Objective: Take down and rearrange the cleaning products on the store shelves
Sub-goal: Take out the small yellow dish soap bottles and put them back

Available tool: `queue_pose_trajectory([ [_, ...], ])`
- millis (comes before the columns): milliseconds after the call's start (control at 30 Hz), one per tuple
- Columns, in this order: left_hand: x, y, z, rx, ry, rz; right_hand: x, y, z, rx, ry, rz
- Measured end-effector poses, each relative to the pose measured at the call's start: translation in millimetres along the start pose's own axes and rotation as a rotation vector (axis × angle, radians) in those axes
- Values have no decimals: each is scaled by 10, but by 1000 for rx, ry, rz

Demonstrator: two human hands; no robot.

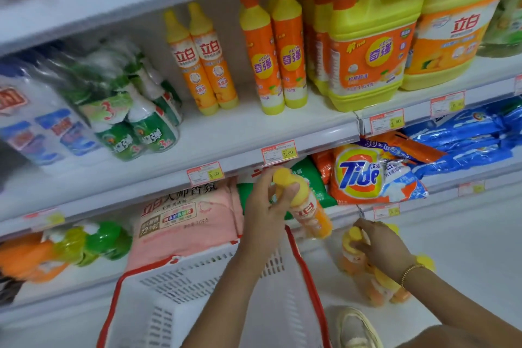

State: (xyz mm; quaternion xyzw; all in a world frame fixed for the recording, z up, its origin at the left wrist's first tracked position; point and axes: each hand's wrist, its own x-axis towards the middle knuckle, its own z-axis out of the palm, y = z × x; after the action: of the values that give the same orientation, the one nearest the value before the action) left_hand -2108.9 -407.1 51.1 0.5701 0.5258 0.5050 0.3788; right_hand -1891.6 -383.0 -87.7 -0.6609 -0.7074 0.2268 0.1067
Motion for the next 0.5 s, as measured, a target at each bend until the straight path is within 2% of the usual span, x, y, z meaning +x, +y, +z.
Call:
queue_pose_trajectory([
  [100,-33,400,-347,-9,34,152,-117,-279,-358,211,123,-42],
  [300,-116,991,-921,58,216,408,-530,-1139,-1537,494,426,-372],
  [433,76,1142,-1171,161,273,513,-536,-1671,-1988,621,580,-561],
  [500,267,1132,-1297,211,263,521,-401,-1907,-2066,582,663,-630],
])
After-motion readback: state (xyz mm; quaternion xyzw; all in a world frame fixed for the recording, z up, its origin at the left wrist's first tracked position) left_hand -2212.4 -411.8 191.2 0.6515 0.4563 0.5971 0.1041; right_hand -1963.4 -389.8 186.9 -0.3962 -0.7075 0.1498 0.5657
